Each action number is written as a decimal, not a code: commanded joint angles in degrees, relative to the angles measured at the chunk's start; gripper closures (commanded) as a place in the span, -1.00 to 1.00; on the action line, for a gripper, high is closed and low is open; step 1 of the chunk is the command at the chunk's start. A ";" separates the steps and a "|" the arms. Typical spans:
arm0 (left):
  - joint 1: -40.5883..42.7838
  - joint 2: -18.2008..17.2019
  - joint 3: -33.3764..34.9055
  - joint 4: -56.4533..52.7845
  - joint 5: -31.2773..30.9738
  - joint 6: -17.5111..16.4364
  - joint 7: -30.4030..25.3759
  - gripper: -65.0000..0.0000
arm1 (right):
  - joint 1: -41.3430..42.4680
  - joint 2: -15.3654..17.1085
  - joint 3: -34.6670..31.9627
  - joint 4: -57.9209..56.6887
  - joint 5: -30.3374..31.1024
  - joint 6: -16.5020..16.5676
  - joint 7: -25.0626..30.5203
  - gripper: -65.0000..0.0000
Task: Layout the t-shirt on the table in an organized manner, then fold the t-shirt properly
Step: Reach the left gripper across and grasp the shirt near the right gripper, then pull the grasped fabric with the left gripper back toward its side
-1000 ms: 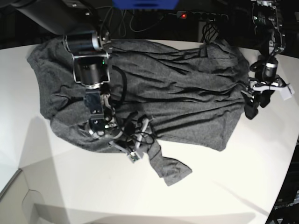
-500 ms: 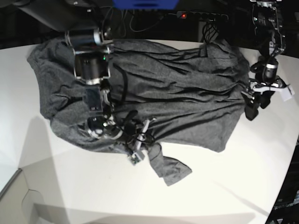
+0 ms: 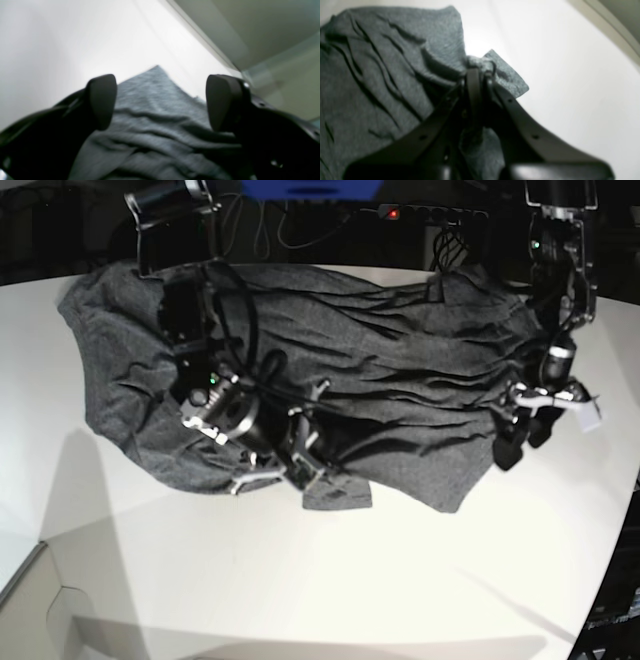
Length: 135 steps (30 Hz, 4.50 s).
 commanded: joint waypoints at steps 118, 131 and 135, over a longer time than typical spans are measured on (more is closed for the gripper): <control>-3.16 4.75 -2.70 -2.34 -12.50 -4.97 9.55 -0.02 | -9.62 4.16 -6.07 -2.13 0.79 -0.23 1.80 1.00; -12.57 6.68 6.44 -10.07 -4.32 18.42 9.02 -0.02 | -9.62 4.07 -5.98 -2.13 0.79 -0.23 1.71 1.00; -13.98 6.68 6.71 -10.07 -4.32 18.77 9.02 -0.02 | -9.62 4.07 -6.07 -2.31 0.79 -0.23 1.71 1.00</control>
